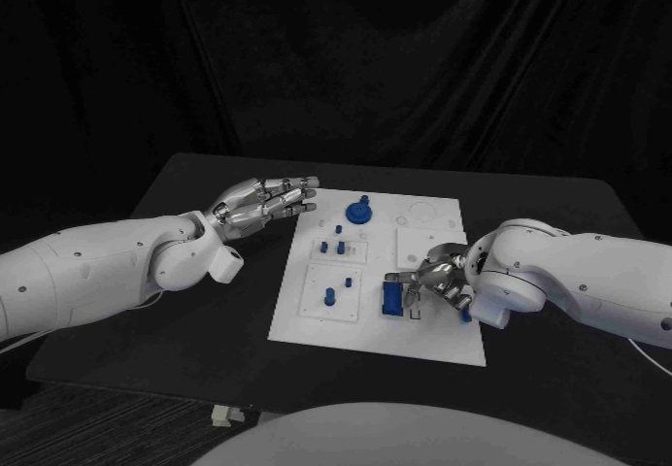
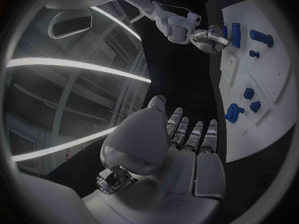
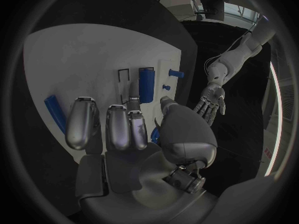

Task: Assemble the parts on the task board

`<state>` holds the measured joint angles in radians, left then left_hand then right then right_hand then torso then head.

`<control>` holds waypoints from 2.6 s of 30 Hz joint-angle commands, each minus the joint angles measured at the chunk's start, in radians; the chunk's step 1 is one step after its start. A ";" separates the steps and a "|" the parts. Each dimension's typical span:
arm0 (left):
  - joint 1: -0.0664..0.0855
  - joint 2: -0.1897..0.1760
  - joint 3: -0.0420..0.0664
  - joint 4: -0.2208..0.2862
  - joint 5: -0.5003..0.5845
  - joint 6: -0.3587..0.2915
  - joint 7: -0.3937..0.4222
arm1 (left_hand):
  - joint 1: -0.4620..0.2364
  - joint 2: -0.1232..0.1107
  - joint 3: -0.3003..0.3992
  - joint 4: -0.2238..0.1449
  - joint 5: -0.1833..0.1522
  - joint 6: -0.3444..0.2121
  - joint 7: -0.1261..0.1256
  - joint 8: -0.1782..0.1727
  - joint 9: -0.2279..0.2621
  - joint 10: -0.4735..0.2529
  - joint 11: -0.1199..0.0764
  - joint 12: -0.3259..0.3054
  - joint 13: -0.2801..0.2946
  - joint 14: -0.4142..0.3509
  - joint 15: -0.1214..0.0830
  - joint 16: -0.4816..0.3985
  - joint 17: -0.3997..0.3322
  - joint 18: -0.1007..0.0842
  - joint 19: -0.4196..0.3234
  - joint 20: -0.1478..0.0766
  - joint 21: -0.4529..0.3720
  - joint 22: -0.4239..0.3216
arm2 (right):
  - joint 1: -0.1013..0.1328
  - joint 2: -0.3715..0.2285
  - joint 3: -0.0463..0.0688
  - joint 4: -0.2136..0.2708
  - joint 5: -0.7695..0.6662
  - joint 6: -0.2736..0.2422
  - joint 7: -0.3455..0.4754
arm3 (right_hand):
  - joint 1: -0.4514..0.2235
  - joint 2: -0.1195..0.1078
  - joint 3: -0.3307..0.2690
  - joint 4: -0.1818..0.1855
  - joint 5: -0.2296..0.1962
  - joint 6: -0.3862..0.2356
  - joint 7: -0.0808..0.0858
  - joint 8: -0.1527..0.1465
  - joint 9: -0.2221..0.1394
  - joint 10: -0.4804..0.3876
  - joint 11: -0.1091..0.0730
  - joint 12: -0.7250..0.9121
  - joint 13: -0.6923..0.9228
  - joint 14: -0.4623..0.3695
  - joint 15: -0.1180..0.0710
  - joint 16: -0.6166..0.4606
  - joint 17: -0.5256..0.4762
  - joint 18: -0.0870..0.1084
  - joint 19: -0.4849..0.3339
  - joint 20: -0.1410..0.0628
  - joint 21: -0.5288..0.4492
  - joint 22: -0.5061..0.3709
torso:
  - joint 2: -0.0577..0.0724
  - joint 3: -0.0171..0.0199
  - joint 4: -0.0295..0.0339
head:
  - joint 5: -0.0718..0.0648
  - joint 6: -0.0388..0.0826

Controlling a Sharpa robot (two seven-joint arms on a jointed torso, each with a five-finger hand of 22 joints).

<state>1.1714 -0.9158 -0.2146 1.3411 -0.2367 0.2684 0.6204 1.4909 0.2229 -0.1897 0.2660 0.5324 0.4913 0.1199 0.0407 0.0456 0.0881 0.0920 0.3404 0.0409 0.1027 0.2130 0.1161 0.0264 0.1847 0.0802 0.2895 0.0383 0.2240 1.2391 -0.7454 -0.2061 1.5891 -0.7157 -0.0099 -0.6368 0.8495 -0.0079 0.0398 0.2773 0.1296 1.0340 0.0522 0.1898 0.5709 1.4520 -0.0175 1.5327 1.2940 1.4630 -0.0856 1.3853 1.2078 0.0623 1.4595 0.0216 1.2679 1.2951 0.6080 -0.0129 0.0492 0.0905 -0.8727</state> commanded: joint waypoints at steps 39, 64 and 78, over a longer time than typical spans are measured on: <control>-0.003 0.002 0.001 -0.003 0.004 0.018 0.003 | 0.018 -0.002 0.040 -0.008 0.023 0.006 0.006 0.018 0.007 0.008 0.014 0.017 0.004 0.012 0.006 0.016 0.005 -0.042 0.021 0.002 0.013 0.010 | 0.139 -0.162 0.000 0.069 -0.315 0.124 -0.011 | 0.206 0.020 -0.056 -0.130 0.198 0.047 -0.021 0.046 0.003 0.104 -0.025 -0.002 0.237 0.046 -0.016 -0.002 -0.008 -0.002 0.018 -0.008 0.014 0.196 | -0.001 -0.0005 -0.0009 | 0.002 0.000; -0.003 0.006 0.001 -0.004 0.004 0.023 -0.004 | 0.020 -0.003 0.043 -0.011 0.026 0.017 0.012 0.020 0.008 0.014 0.023 0.025 0.005 0.014 0.007 0.020 0.005 -0.044 0.021 0.002 0.012 0.008 | 0.065 -0.187 -0.001 0.065 -0.468 0.206 -0.018 | 0.184 0.043 -0.060 -0.105 0.175 0.115 -0.037 0.043 -0.021 0.105 -0.038 -0.005 0.235 0.045 -0.030 -0.008 -0.019 -0.003 0.021 -0.022 0.021 0.198 | -0.001 -0.0005 0.0000 | -0.010 0.000; -0.003 0.005 0.001 -0.003 0.004 0.024 -0.005 | 0.020 -0.003 0.043 -0.011 0.026 0.017 0.012 0.020 0.008 0.014 0.023 0.025 0.005 0.014 0.007 0.020 0.005 -0.044 0.021 0.002 0.012 0.008 | 0.043 -0.186 -0.001 0.062 -0.478 0.208 -0.018 | 0.193 0.042 -0.057 -0.112 0.190 0.119 -0.038 0.034 -0.031 0.103 -0.039 -0.009 0.230 0.044 -0.032 -0.014 -0.029 -0.003 0.019 -0.024 0.016 0.197 | 0.000 -0.0002 -0.0002 | -0.017 0.000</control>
<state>1.1699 -0.9118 -0.2146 1.3365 -0.2367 0.2782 0.6052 1.4937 0.2254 -0.1897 0.2659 0.5436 0.5005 0.1288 0.0408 0.0457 0.1055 0.1095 0.3409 0.0410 0.1029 0.2132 0.1163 0.0264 0.1846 0.0991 0.2912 0.0383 0.2240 1.2856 -0.9313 -0.2072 1.6509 -1.1780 0.1863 -0.6370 1.0526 0.0110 -0.0303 0.1602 0.3096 1.1422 0.0129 0.2217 0.5516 1.4613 -0.0466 1.5333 1.2940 1.4590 -0.1118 1.3858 1.1917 0.0622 1.4597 0.0033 1.2780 1.2951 0.6082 -0.0131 0.0487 0.0735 -0.8727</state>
